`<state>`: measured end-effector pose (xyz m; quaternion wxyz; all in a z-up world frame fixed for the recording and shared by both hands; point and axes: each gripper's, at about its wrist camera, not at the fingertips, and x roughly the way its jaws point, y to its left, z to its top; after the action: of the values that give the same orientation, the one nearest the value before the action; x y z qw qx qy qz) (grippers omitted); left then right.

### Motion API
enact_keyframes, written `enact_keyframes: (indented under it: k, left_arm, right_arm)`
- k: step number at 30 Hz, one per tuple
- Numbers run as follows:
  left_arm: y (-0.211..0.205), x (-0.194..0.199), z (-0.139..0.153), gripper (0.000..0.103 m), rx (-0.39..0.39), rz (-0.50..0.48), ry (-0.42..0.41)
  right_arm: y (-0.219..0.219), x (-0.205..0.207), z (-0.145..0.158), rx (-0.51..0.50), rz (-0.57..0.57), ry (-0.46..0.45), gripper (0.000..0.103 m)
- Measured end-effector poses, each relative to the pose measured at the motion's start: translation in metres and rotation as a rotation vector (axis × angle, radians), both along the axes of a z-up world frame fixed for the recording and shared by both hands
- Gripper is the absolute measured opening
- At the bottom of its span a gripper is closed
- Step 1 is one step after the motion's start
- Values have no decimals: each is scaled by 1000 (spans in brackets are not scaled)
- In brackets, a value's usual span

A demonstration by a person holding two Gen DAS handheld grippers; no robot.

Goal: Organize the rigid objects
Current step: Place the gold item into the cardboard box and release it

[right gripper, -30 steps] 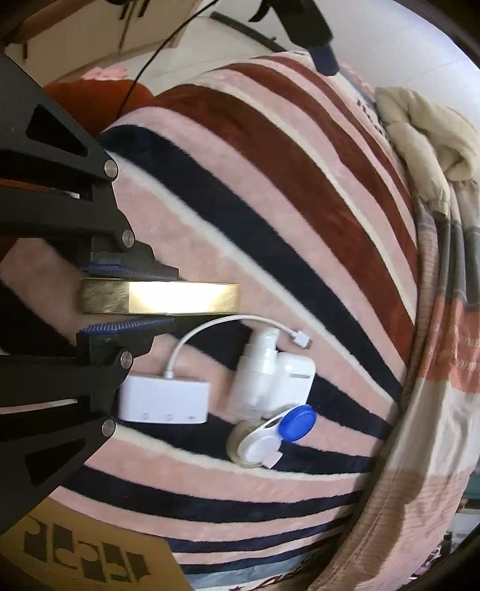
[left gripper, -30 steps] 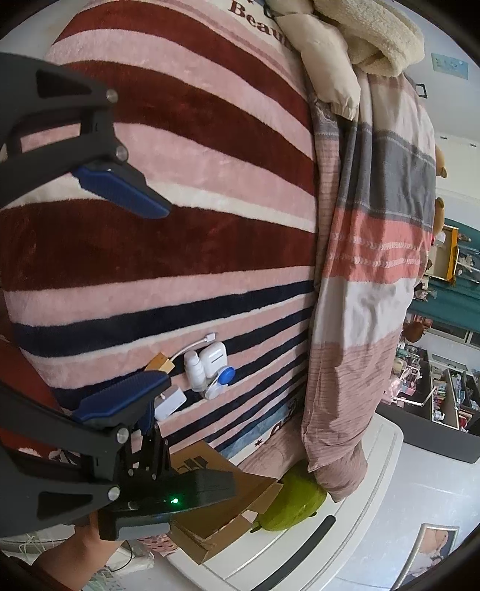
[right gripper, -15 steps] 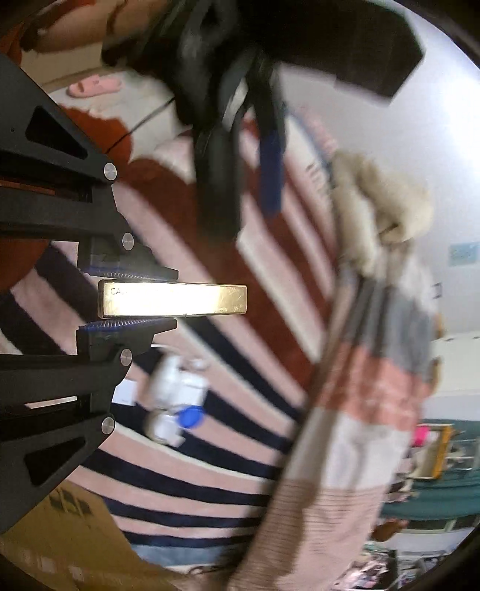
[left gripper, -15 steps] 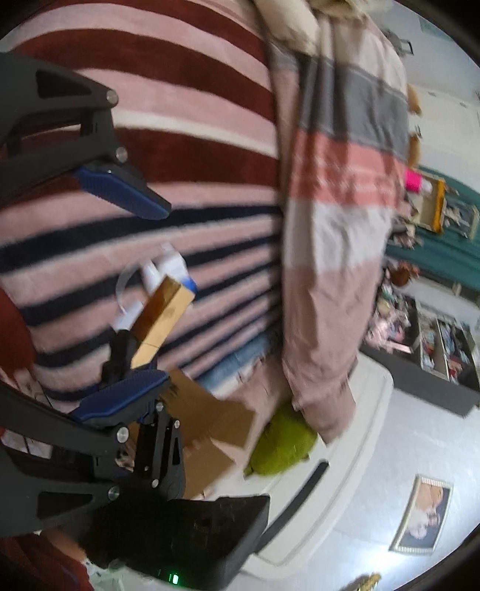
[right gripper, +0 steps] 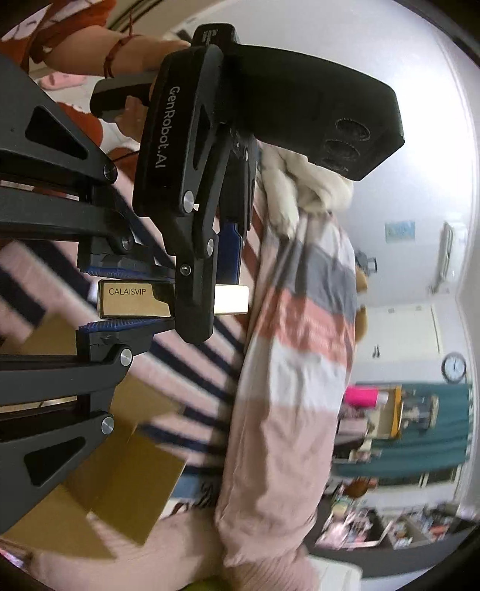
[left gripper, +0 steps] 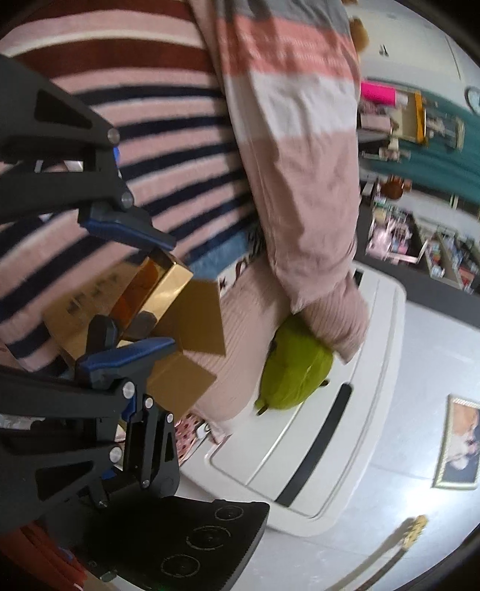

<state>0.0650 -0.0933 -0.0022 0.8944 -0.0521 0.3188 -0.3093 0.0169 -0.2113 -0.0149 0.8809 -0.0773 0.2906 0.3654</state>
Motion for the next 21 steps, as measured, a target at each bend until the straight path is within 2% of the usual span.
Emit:
enact_keyframes:
  k: [6, 12, 13, 16, 17, 18, 20, 21]
  left_arm:
    - [-63, 26, -13, 45, 83, -87, 56]
    - [-91, 42, -29, 45, 146, -117, 117]
    - [-93, 43, -31, 49, 161, -112, 123]
    - [-90, 44, -32, 69, 162, -95, 125]
    - [-86, 42, -30, 76, 154, -90, 113]
    - [-80, 39, -26, 78, 146, -80, 97]
    - [-65, 32, -17, 80, 139, -45, 66]
    - [-59, 29, -14, 80, 140, -33, 59]
  right_arm:
    - [-55, 23, -12, -9, -90, 80, 13]
    - [-80, 39, -27, -51, -125, 163, 13]
    - [-81, 42, -29, -61, -129, 176, 13]
    - [-82, 49, -38, -85, -151, 218, 15]
    - [-84, 47, -39, -90, -154, 226, 21]
    - [-85, 46, -40, -94, -161, 231, 26]
    - [-85, 45, -38, -90, -166, 225, 55]
    - [-85, 42, -36, -87, -166, 218, 60]
